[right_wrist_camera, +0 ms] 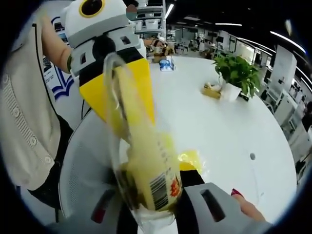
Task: Compare the silicone blocks by pressing each to a similar depth, holding the contact briefly, and releasing to observe deformation and rebound differences across the visible hardness samples.
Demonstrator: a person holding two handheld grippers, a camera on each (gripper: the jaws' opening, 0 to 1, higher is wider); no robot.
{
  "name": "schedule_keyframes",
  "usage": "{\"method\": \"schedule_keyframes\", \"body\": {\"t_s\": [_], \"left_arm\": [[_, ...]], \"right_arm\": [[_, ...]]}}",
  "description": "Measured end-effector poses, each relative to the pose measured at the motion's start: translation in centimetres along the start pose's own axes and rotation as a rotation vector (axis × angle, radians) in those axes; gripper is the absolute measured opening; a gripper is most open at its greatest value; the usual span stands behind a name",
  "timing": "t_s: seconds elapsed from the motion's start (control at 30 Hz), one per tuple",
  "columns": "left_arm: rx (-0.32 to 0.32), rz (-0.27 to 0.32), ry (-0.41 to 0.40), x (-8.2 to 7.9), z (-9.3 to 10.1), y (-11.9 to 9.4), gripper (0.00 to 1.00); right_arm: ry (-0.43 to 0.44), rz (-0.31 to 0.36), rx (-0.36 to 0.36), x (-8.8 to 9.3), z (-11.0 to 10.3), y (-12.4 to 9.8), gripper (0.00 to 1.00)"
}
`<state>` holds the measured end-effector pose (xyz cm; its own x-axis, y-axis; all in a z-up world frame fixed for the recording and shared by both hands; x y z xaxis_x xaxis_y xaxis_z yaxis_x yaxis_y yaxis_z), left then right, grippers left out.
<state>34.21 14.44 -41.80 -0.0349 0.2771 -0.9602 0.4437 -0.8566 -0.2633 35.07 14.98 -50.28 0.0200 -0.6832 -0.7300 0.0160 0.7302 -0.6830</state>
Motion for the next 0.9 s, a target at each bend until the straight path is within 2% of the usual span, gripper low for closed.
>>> {"method": "schedule_keyframes", "body": {"t_s": [0.9], "left_arm": [[0.003,0.0,0.016,-0.23,0.21,-0.12,0.0]], "right_arm": [[-0.028,-0.033,-0.002,0.03,-0.46,-0.38,0.24]]}}
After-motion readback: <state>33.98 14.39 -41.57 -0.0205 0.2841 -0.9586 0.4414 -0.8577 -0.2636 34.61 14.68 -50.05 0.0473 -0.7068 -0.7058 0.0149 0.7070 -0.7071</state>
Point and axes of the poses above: the point that each gripper's makers call its tool centre point, and the gripper's own axes: y roughly forward along the fingers, z roughly to its right, x roughly out of its underside, the point moved 2 cm from there along -y, roughly backward along the fingers, and after that the axes turned 5 degrees about x, right-handed, at the moved point
